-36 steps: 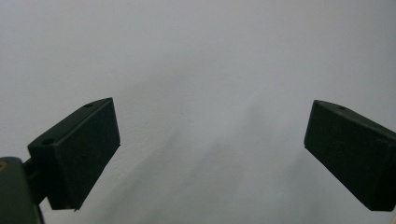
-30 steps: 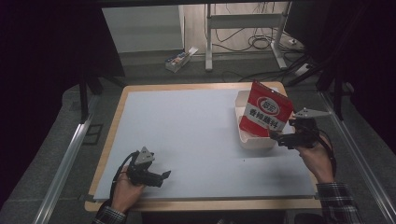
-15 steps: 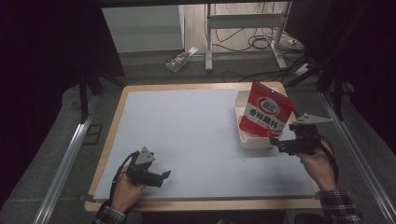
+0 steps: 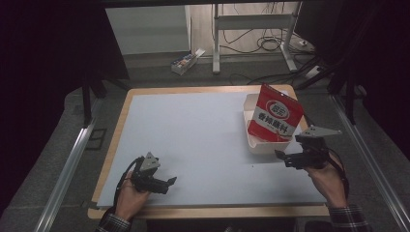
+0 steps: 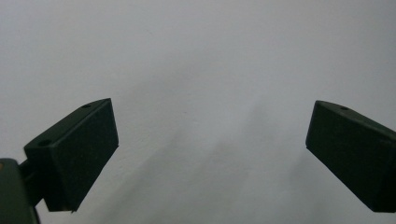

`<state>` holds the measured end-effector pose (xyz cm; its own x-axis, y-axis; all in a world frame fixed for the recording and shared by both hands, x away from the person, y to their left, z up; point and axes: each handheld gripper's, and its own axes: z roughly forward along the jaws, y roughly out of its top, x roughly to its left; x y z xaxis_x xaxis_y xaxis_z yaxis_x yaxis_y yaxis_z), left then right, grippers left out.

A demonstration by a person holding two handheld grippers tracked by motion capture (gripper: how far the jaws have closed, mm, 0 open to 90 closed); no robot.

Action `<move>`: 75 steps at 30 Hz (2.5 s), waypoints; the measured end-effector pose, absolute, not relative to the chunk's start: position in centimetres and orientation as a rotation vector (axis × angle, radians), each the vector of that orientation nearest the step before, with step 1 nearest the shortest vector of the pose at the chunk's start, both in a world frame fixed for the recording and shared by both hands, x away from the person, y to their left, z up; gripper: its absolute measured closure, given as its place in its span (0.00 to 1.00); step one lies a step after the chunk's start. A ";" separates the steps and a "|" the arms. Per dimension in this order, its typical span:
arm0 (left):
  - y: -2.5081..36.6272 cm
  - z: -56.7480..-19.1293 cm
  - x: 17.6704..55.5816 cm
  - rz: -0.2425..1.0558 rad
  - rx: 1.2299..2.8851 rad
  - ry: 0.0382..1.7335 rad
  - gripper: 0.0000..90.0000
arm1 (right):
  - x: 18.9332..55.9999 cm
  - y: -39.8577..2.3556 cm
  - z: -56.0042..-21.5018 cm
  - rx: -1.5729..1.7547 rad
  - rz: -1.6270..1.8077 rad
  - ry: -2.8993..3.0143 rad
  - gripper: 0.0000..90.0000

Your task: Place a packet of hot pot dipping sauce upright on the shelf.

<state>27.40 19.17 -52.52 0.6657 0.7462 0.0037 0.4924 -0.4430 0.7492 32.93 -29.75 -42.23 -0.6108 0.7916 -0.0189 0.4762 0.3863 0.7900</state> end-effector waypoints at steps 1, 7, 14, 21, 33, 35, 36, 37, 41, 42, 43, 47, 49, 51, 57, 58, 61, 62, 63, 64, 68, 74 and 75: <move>19.2 -52.5 27.4 0.434 2.130 0.952 0.03 | 32.9 -29.7 -42.2 1.096 1.092 2.256 0.04; 19.2 -52.5 27.4 0.435 2.129 0.952 0.02 | 32.0 -29.0 -42.7 1.080 1.114 2.253 0.02; 19.2 -52.5 27.3 0.438 2.127 0.951 0.02 | 31.4 -28.0 -43.6 1.064 1.128 2.280 0.01; 19.1 -52.5 27.3 0.435 2.133 0.947 0.02 | 30.9 -27.3 -44.2 1.049 1.136 2.304 0.01; 19.0 -52.5 27.3 0.444 2.144 0.942 0.02 | 30.5 -26.3 -46.1 1.017 1.135 2.325 0.00; 19.0 -52.6 27.3 0.449 2.147 0.938 0.02 | 30.4 -26.3 -46.3 1.015 1.146 2.327 0.00; 19.0 -52.6 27.2 0.452 2.150 0.936 0.02 | 30.4 -26.3 -46.5 1.012 1.146 2.331 0.00; 19.0 -52.6 27.2 0.455 2.150 0.934 0.02 | 30.3 -26.2 -46.7 1.006 1.142 2.331 0.00; 19.0 -52.5 27.2 0.458 2.149 0.929 0.02 | 30.3 -26.1 -47.2 1.003 1.133 2.339 0.00; 19.0 -52.5 27.2 0.458 2.149 0.929 0.02 | 30.3 -26.1 -47.4 1.004 1.131 2.338 0.00; 19.0 -52.5 27.2 0.457 2.148 0.928 0.02 | 30.3 -26.1 -47.4 1.004 1.131 2.338 0.00; 19.0 -52.5 27.2 0.453 2.141 0.928 0.02 | 30.3 -26.0 -48.0 1.009 1.124 2.347 0.00; 19.0 -52.5 27.2 0.449 2.137 0.927 0.02 | 30.3 -26.0 -48.3 1.005 1.113 2.354 0.00; 18.9 -52.5 27.2 0.448 2.137 0.925 0.02 | 30.2 -25.8 -48.7 0.999 1.100 2.363 0.00; 18.9 -52.6 27.2 0.448 2.137 0.920 0.02 | 30.2 -25.6 -49.5 0.976 1.063 2.370 0.00; 19.0 -52.6 27.2 0.448 2.138 0.919 0.02 | 30.2 -25.6 -49.5 0.976 1.063 2.370 0.00; 18.9 -52.7 27.2 0.447 2.144 0.909 0.03 | 30.3 -25.5 -49.9 0.974 1.051 2.379 0.00; 18.9 -52.7 27.2 0.448 2.153 0.905 0.03 | 30.4 -25.5 -50.2 0.972 1.037 2.388 0.00; 18.8 -52.8 27.2 0.452 2.160 0.901 0.03 | 30.4 -25.5 -50.2 0.972 1.037 2.388 0.00; 18.7 -52.8 27.2 0.455 2.165 0.895 0.03 | 30.5 -25.5 -50.5 0.970 1.026 2.398 0.00; 18.8 -52.8 27.2 0.452 2.160 0.892 0.03 | 30.6 -25.5 -50.7 0.976 1.020 2.406 0.00; 18.9 -52.7 27.2 0.448 2.144 0.893 0.03 | 30.7 -25.6 -50.8 0.985 1.028 2.408 0.00; 18.9 -52.7 27.2 0.446 2.144 0.892 0.03 | 30.7 -25.6 -50.8 0.980 1.027 2.410 0.00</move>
<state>27.22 18.87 -52.72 0.6953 0.7182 0.0288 0.4535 -0.4694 0.7576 30.72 -25.63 -50.81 -0.7029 0.7101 -0.0411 0.4621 0.4997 0.7327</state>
